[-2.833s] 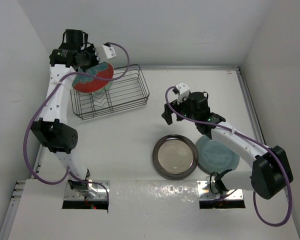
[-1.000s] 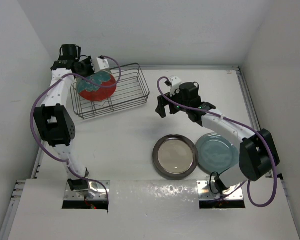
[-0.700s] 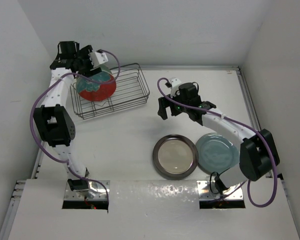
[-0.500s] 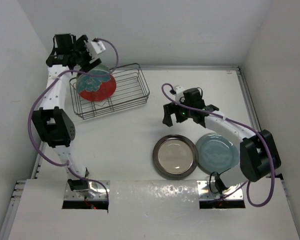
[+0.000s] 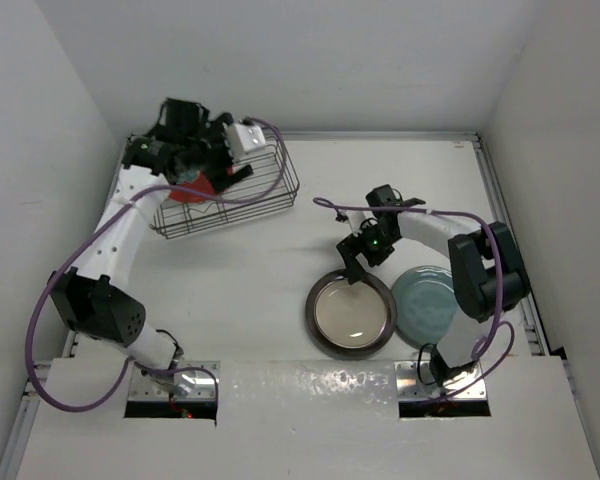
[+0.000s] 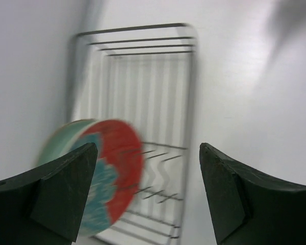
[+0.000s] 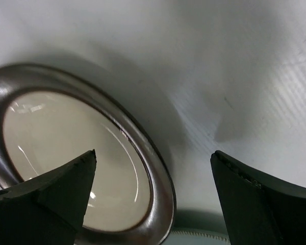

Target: Load the plates into the dish rack

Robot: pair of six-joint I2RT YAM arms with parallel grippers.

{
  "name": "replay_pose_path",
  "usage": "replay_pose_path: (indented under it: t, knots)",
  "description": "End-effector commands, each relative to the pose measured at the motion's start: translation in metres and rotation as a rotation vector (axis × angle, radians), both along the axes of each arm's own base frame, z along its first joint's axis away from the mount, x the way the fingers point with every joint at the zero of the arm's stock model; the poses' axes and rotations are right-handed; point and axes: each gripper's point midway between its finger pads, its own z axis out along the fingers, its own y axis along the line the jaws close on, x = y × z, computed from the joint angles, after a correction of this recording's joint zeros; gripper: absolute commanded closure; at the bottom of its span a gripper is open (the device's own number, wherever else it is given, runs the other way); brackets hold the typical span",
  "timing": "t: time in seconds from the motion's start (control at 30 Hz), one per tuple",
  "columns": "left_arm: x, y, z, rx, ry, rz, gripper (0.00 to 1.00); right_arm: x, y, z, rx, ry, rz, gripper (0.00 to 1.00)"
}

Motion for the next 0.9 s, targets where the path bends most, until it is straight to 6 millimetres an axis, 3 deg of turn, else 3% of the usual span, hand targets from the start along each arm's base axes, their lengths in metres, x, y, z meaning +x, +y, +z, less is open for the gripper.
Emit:
replay_pose_path:
  t: [0.0,0.1,0.2,0.23,0.33,0.37,0.4,0.47,0.57,0.7,0.73,0.8,0.87]
  knots:
    - [-0.038,-0.02,-0.03,0.01,0.124,-0.014,0.22,-0.012,-0.018,-0.006,-0.068,0.03,0.122,0.08]
    - [-0.056,-0.043,-0.035,-0.074,0.191,-0.04,0.22,-0.022,-0.016,-0.019,-0.061,0.101,0.099,0.16]
    - [-0.07,-0.057,-0.032,-0.161,0.247,-0.06,0.22,-0.024,-0.009,-0.024,-0.02,0.098,0.059,0.3]
    - [-0.075,-0.062,-0.03,-0.195,0.27,-0.066,0.22,-0.024,-0.007,-0.022,-0.008,0.085,0.054,0.42]
    - [-0.08,-0.068,-0.028,-0.246,0.293,-0.073,0.22,-0.026,0.002,-0.022,0.034,0.068,0.047,0.64]
    - [-0.086,-0.073,-0.031,-0.274,0.325,-0.086,0.22,-0.025,0.004,-0.022,0.04,0.059,0.049,0.9]
    - [-0.086,-0.076,-0.032,-0.291,0.331,-0.094,0.22,-0.027,0.005,-0.022,0.046,0.061,0.031,0.95]
    - [-0.092,-0.082,-0.038,-0.318,0.362,-0.122,0.18,-0.021,0.013,-0.018,0.095,0.029,0.03,1.0]
    - [-0.1,-0.086,-0.051,-0.324,0.386,-0.168,0.11,-0.01,0.026,-0.001,0.167,-0.046,0.015,1.0]
    - [-0.114,-0.092,-0.066,-0.348,0.401,-0.248,0.03,0.011,0.05,0.042,0.282,-0.235,-0.02,1.0]
    - [-0.119,-0.093,-0.077,-0.347,0.417,-0.268,0.0,0.016,0.063,0.061,0.323,-0.31,0.005,1.0]
    - [-0.119,-0.101,-0.083,-0.381,0.41,-0.305,0.0,0.02,0.077,0.079,0.359,-0.372,0.031,1.0]
    - [-0.12,-0.108,-0.105,-0.351,0.404,-0.329,0.0,0.017,0.095,0.096,0.404,-0.42,0.077,1.0]
